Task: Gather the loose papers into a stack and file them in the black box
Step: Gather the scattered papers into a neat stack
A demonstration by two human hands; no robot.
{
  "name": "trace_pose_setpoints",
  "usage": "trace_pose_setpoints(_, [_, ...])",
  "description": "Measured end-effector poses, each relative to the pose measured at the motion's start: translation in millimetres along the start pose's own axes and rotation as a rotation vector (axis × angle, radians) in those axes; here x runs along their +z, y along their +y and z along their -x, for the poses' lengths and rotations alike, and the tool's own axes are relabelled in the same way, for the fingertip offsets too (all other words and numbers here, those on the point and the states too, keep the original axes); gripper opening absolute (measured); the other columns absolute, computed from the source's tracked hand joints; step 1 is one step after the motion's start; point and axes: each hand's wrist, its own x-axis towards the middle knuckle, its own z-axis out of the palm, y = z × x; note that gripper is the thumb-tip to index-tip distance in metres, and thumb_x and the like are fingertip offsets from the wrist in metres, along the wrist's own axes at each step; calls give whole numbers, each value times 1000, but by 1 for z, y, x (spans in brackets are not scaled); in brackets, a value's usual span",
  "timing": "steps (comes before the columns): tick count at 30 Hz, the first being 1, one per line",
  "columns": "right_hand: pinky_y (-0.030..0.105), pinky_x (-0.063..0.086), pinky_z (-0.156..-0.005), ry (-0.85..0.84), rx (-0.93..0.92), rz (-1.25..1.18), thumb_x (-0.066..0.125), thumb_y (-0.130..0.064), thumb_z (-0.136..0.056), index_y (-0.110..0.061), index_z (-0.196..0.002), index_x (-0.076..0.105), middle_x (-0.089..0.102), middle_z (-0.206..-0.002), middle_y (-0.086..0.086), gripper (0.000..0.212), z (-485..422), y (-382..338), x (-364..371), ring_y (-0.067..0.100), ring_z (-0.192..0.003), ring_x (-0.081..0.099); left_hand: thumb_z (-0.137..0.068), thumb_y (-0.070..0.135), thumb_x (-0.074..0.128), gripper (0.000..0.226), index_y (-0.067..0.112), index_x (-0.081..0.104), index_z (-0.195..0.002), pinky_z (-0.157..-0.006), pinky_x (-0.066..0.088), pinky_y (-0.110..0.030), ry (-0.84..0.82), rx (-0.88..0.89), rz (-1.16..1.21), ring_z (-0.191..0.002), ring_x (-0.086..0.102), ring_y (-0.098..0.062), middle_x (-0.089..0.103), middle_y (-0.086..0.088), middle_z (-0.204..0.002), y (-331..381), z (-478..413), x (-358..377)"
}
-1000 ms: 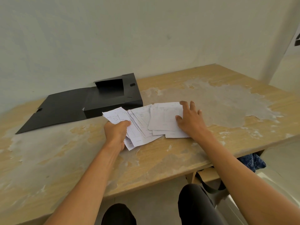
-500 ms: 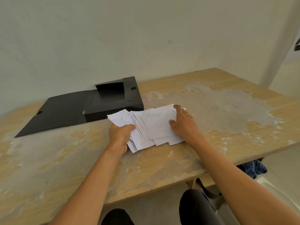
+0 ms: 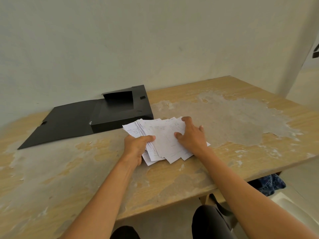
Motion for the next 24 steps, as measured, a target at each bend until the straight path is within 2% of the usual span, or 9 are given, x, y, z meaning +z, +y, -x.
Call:
trace_pose_setpoints(1, [48, 25, -112, 8, -13, -42, 56, -22, -90, -17, -135, 28, 59, -121, 9, 53, 1, -1, -2, 21, -101, 52, -76, -9, 70, 42, 6, 64, -115, -65, 55, -34, -4, -5, 3, -85, 65, -24, 68, -14, -116, -1, -1, 0])
trace_pose_setpoints(3, [42, 40, -99, 26, -43, -92, 57, -17, -89, -17, -137, 27, 57, -125, 12, 57, 2, -2, -2, 25, -101, 53, -75, -9, 71, 43, 6, 65, -114, -70, 56, -38, -13, -14, 9, -89, 66, -26, 69, -14, -115, -1, -3, 0])
trace_pose_setpoints(6, [30, 41, -80, 40, -61, -145, 62, -14, -87, -17, -139, 26, 52, -132, 13, 64, 0, -1, -1, 29, -113, 54, -74, -10, 71, 43, 7, 65, -114, -74, 57, -42, -22, -21, 24, -93, 66, -29, 69, -13, -113, -2, -4, 1])
trace_pose_setpoints(10, [29, 39, -87, 77, -6, -353, 70, -20, -81, -19, -138, 29, 43, -139, 12, 70, -7, 4, -3, 27, -124, 47, -74, -10, 71, 38, 10, 67, -105, -77, 57, -47, -36, -35, 76, -92, 68, -31, 71, -14, -108, -1, -6, -1])
trace_pose_setpoints(14, [38, 47, -86, 65, 141, -517, 77, -30, -76, -18, -140, 28, 49, -132, 10, 82, -14, 2, -19, 27, -113, 54, -73, -11, 70, 43, 12, 68, -109, -83, 55, -50, -103, 25, 117, -95, 68, -31, 72, -12, -108, 5, -5, -6])
trace_pose_setpoints(15, [37, 50, -79, 2, 176, -621, 78, -30, -75, -15, -138, 34, 55, -125, 8, 79, -16, 1, -23, 25, -106, 58, -73, -11, 70, 44, 13, 68, -110, -85, 55, -51, -118, 46, 120, -97, 68, -30, 72, -11, -108, 7, -5, -7])
trace_pose_setpoints(18, [32, 53, -65, -204, 169, -892, 76, -22, -77, -6, -117, 57, 68, -112, 10, 47, -20, -4, -31, 26, -92, 67, -75, -10, 68, 45, 12, 66, -114, -83, 55, -50, -157, 107, 126, -100, 67, -30, 71, -10, -110, 16, -4, -9])
trace_pose_setpoints(20, [30, 53, -61, -177, 106, -938, 74, -18, -78, -6, -111, 57, 69, -106, 9, 39, -19, -12, -33, 25, -88, 68, -76, -9, 68, 43, 12, 65, -113, -81, 56, -47, -170, 150, 124, -100, 66, -29, 70, -10, -109, 23, -3, -9])
trace_pose_setpoints(24, [26, 55, -58, -185, -23, -1035, 73, -13, -79, -8, -111, 49, 68, -107, 11, 41, -18, -28, -31, 22, -85, 68, -74, -7, 71, 40, 18, 66, -104, -86, 54, -46, -227, 221, 80, -102, 64, -26, 69, -7, -109, 34, 2, -5])
